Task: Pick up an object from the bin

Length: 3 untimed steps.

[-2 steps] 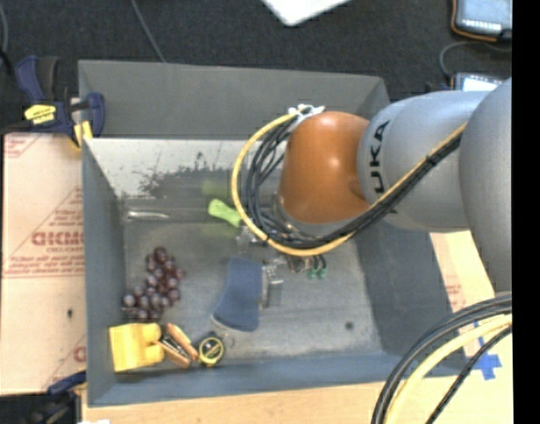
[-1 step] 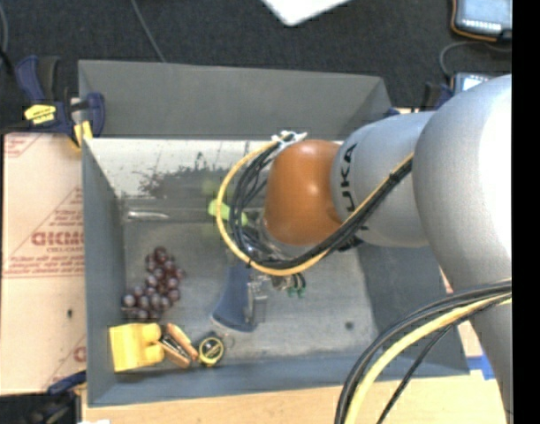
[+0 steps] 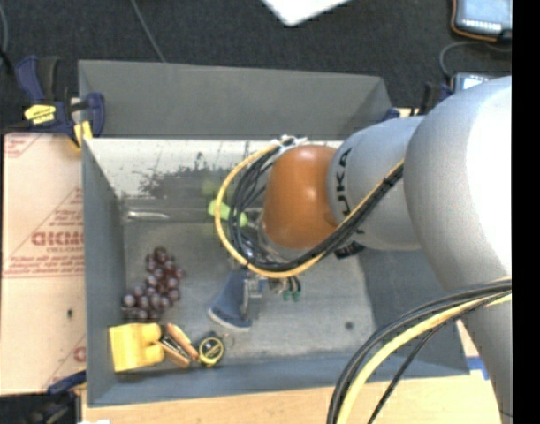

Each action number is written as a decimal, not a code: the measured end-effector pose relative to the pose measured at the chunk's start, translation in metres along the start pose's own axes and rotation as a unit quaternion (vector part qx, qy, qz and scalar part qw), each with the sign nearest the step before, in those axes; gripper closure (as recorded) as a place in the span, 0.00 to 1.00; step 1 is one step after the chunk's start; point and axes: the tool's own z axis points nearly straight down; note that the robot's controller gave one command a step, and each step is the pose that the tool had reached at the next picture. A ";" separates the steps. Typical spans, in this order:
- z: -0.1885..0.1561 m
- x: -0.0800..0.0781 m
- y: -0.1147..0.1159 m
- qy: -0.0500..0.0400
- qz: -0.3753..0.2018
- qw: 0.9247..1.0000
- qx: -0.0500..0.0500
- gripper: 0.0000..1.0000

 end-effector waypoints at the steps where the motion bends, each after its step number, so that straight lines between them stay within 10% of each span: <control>1: -0.006 0.002 0.000 0.000 0.010 1.000 0.000 1.00; 2: -0.118 -0.010 -0.015 -0.002 -0.002 1.000 0.000 1.00; 3: -0.118 -0.010 -0.015 -0.002 -0.002 1.000 0.000 1.00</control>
Offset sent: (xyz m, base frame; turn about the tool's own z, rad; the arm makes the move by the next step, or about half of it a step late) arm 0.0076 -0.0143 0.1175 -0.0066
